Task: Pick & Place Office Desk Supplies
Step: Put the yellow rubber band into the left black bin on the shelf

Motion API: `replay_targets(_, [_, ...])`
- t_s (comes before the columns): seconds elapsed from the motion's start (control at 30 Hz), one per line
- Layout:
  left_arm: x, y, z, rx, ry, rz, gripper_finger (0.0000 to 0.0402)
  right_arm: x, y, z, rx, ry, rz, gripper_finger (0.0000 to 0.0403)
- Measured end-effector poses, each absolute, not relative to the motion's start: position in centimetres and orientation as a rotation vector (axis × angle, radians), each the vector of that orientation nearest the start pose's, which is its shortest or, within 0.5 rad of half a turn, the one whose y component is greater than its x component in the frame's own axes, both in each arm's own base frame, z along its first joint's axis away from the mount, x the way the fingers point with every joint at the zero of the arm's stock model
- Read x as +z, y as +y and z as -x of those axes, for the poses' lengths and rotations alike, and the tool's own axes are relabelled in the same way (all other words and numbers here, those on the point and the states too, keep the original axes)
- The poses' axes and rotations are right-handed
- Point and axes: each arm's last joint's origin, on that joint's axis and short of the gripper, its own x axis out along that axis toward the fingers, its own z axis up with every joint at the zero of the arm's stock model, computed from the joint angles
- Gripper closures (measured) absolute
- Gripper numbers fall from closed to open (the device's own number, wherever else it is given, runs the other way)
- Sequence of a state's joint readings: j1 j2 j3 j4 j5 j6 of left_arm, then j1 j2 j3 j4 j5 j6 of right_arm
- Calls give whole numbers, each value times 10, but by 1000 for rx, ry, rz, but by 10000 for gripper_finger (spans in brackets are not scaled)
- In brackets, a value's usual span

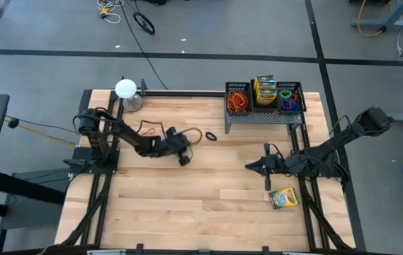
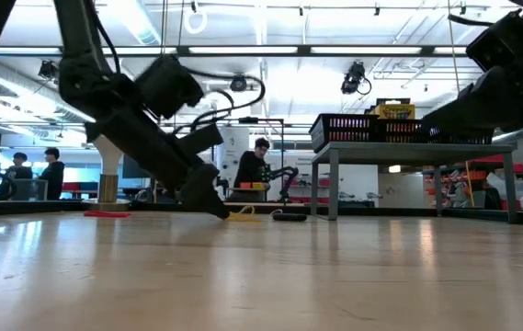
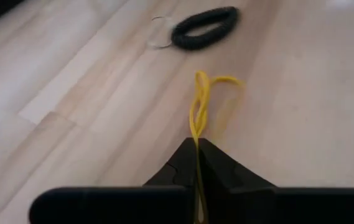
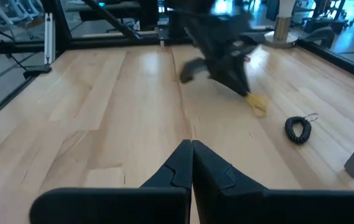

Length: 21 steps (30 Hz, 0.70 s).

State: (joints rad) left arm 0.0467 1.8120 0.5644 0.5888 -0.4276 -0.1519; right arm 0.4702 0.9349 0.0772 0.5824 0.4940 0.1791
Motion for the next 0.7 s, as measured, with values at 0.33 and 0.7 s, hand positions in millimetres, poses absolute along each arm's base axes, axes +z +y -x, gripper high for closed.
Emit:
replay_targets(0.33, [100, -41, -298, 375, 456, -231, 393, 131, 65, -162, -83, 289, -37, 338])
replay_targets(0.7, [92, -62, -301, 298, 366, -247, 393, 118, 84, -240, -219, 398, 87, 205])
